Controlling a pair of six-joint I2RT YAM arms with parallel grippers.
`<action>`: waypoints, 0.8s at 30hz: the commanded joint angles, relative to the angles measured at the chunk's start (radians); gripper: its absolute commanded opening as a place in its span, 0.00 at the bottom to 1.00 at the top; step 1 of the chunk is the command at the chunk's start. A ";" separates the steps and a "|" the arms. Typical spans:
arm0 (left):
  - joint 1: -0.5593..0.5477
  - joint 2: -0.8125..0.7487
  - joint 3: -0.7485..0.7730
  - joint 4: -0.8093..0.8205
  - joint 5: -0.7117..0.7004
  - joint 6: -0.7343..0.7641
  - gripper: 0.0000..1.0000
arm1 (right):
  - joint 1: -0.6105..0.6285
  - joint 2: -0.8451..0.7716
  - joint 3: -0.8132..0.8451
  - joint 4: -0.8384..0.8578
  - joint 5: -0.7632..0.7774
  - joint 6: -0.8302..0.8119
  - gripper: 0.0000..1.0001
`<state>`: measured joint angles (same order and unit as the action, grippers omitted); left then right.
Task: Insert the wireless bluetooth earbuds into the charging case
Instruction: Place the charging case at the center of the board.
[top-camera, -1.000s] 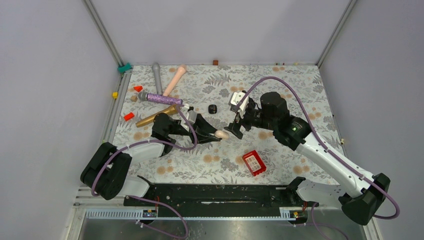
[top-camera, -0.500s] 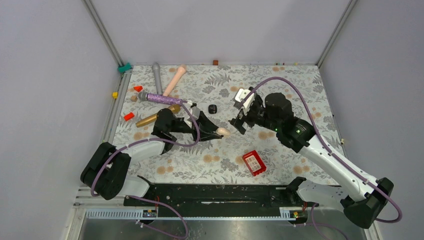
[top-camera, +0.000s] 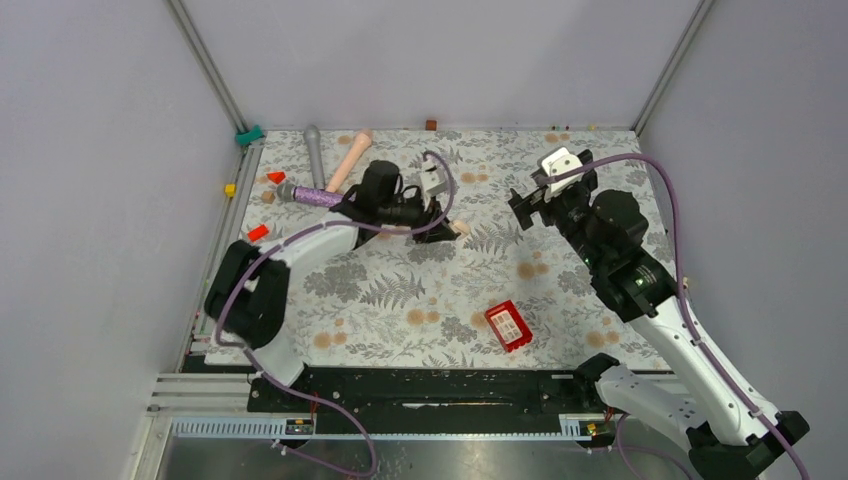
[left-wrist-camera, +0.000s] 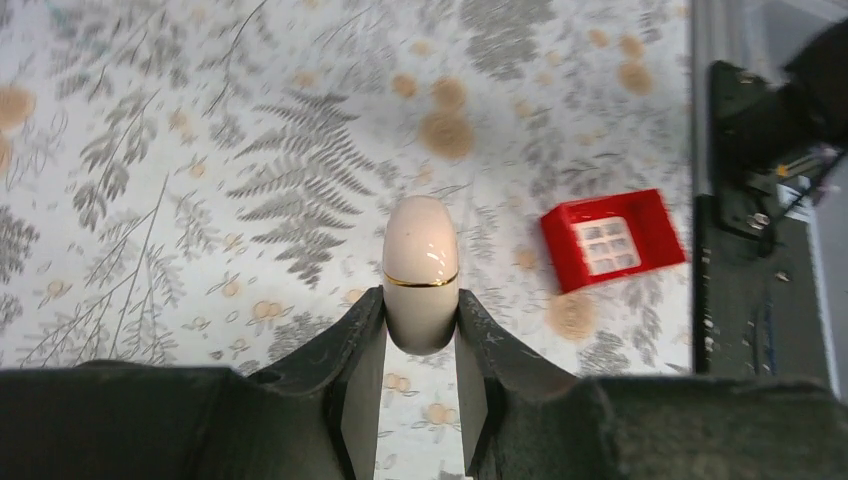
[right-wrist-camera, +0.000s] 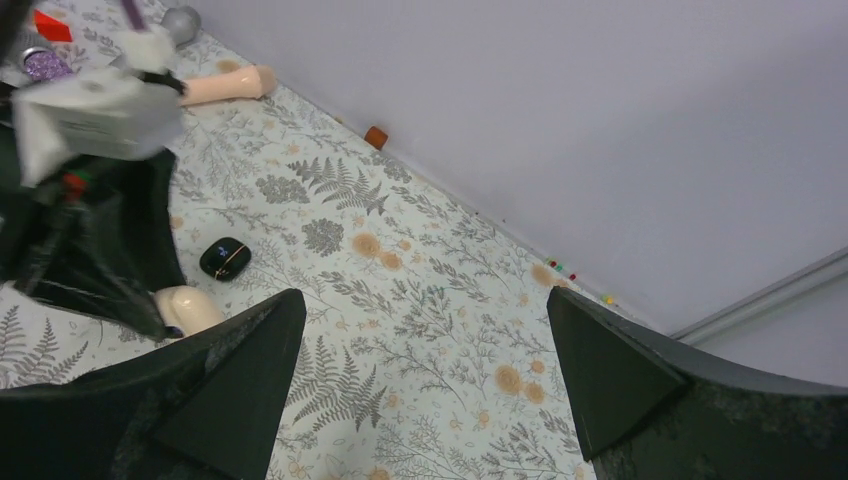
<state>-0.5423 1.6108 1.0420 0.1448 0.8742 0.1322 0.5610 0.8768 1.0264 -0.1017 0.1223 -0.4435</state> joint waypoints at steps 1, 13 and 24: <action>-0.002 0.189 0.235 -0.419 -0.132 0.065 0.00 | -0.028 -0.003 -0.013 0.049 -0.009 0.043 0.99; -0.001 0.528 0.493 -0.624 -0.158 -0.070 0.00 | -0.035 0.028 -0.022 0.043 -0.068 0.059 1.00; 0.013 0.586 0.531 -0.644 -0.147 -0.124 0.18 | -0.039 0.020 -0.026 0.042 -0.085 0.065 0.99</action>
<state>-0.5385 2.1777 1.5562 -0.4725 0.7631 0.0181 0.5335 0.9062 1.0023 -0.0937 0.0586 -0.3958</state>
